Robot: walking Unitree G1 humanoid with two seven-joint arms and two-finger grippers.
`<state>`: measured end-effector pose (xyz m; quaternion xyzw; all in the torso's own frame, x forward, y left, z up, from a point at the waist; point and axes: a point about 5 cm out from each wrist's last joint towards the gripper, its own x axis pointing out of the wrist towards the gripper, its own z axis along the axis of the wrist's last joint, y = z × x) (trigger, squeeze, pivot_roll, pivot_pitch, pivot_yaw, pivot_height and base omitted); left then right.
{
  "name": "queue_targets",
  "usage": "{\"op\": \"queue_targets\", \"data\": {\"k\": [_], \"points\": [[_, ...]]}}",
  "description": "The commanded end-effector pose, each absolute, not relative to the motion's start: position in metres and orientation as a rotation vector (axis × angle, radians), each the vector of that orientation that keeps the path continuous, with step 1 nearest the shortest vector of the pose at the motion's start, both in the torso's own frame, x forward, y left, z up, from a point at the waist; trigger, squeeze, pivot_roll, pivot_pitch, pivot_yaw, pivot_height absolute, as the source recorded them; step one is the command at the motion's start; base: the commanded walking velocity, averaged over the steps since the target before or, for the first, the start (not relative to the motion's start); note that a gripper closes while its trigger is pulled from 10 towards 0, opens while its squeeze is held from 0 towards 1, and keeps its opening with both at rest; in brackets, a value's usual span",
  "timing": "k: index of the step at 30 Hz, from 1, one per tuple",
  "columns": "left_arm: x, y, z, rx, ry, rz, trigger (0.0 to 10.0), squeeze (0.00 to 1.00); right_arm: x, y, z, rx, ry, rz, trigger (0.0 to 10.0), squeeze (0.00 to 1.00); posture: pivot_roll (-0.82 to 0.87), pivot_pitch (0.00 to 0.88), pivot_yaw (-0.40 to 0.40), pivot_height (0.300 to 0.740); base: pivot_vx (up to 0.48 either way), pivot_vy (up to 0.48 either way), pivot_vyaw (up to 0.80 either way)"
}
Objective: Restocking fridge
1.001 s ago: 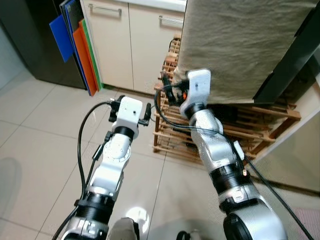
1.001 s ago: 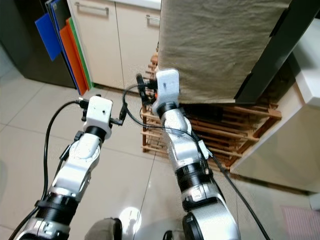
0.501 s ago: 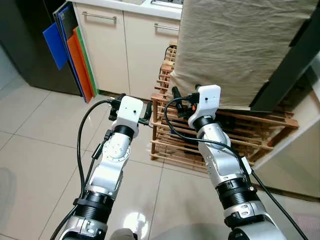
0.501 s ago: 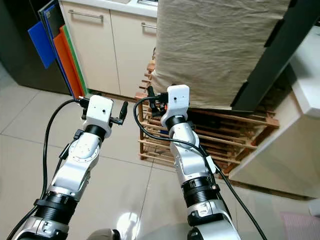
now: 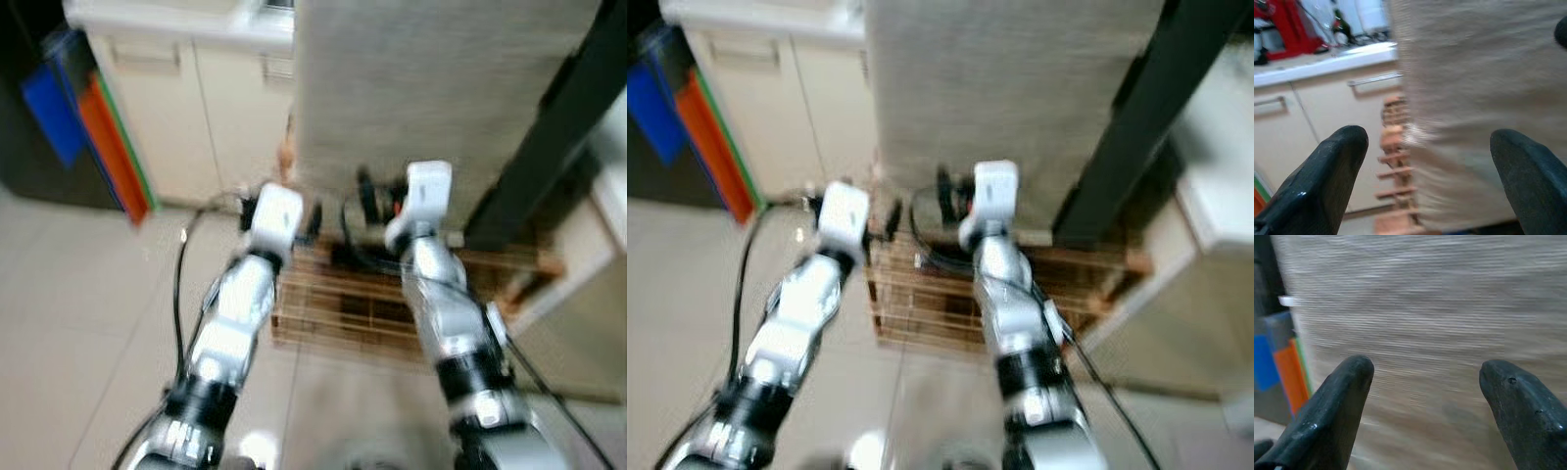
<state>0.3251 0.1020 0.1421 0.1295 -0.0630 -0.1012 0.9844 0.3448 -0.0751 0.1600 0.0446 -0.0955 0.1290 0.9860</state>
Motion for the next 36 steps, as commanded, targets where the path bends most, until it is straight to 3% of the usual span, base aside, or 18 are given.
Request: {"op": "queue_targets", "data": {"k": [1,14,27,33,36], "points": [[0.323,0.108,0.135,0.264,-0.097,-0.186,10.0,0.0,0.343,-0.068,0.16,0.092,-0.189,0.287,10.0,0.0,0.18,0.087,-0.026,0.74,0.0,0.0,0.0],[0.315,0.11,0.134,0.261,-0.096,-0.178,10.0,0.0,0.369,-0.054,0.191,0.084,-0.235,0.315,10.0,0.0,0.21,0.115,-0.047,0.74,0.0,0.0,0.0],[0.276,0.126,0.125,0.27,-0.042,-0.138,10.0,0.0,0.398,-0.053,0.212,-0.021,-0.221,0.296,10.0,0.0,0.31,0.24,-0.062,0.74,0.0,0.0,0.0],[0.272,0.128,0.125,0.277,-0.024,-0.136,10.0,0.0,0.403,-0.059,0.222,0.005,-0.237,0.265,10.0,0.0,0.31,0.234,-0.066,0.74,0.0,0.0,0.0],[0.28,0.124,0.126,0.276,-0.029,-0.152,10.0,0.0,0.395,-0.059,0.21,0.003,-0.268,0.294,10.0,0.0,0.27,0.189,-0.06,0.74,0.0,0.0,0.0]]}}
